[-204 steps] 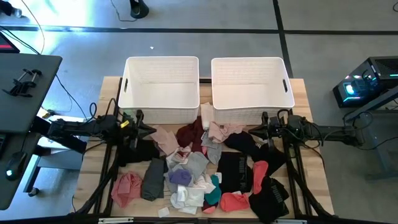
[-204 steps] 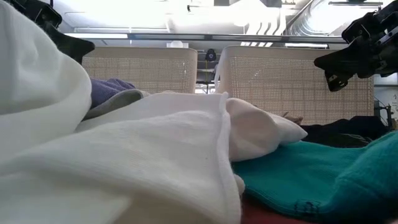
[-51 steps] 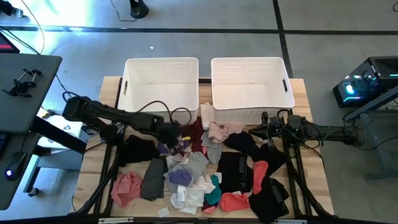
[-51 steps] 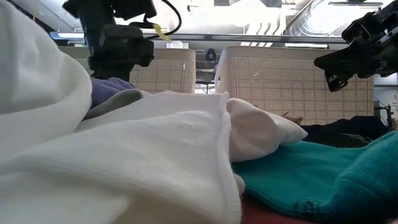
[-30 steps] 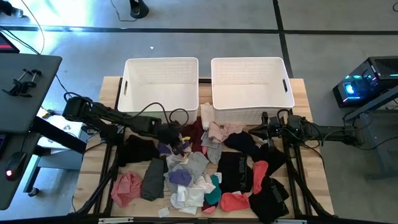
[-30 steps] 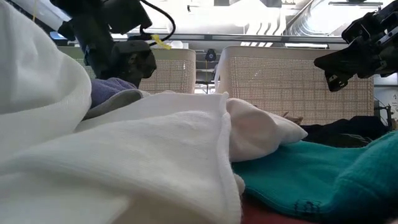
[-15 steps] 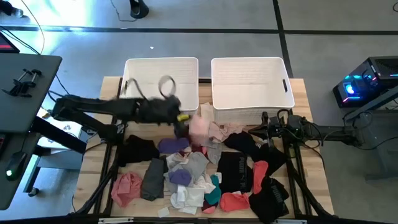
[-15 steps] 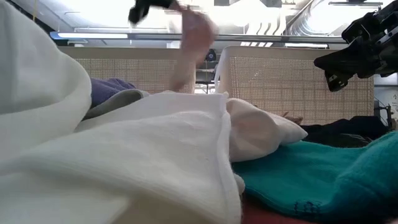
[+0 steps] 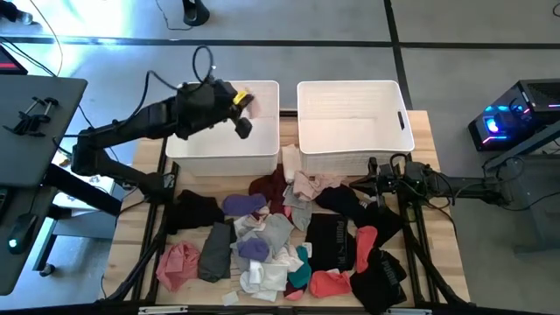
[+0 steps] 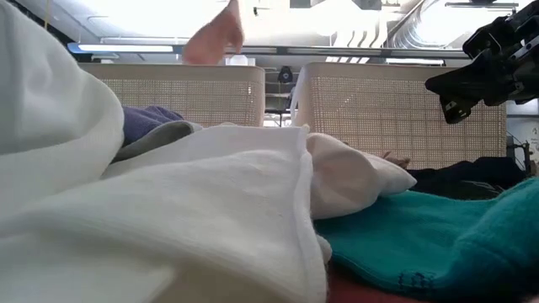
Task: Sort clothes
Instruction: Put the pink sock into the left white laundry bin, then put the purple sock into the left white laundry bin
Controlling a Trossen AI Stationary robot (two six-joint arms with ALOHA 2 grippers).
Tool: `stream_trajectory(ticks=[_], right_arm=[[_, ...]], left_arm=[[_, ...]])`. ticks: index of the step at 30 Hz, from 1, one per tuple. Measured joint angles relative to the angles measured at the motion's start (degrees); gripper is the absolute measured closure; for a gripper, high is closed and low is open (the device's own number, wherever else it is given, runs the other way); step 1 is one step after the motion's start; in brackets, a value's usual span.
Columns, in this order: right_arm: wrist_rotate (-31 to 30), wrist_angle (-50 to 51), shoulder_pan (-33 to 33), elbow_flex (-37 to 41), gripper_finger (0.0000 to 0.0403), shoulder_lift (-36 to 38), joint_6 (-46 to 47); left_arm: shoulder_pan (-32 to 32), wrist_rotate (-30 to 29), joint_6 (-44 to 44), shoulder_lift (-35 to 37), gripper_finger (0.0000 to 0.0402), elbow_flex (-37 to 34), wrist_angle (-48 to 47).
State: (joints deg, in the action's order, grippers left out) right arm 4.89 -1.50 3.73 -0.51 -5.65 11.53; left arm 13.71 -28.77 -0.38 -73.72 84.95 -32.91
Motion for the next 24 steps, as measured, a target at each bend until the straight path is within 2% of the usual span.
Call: stream_trajectory(ticks=[5,12,18,24], right_arm=[[0.0,0.0,0.0,0.0,0.0402,0.0,0.0],[0.0,0.0,0.0,0.0,0.0402,0.0,0.0],[0.0,0.0,0.0,0.0,0.0402,0.0,0.0],[0.0,0.0,0.0,0.0,0.0402,0.0,0.0]], left_arm=[[5.2,1.3,-5.2,-1.1,0.0401,-3.2,-14.2],[8.6,3.5,-19.0,-1.4,0.0395,-12.2,-17.3],[8.8,6.1,-17.0,-1.4,0.0333,-12.0,-16.5],[8.8,6.5,-14.0,-1.2,0.0258,-6.2,-17.0]])
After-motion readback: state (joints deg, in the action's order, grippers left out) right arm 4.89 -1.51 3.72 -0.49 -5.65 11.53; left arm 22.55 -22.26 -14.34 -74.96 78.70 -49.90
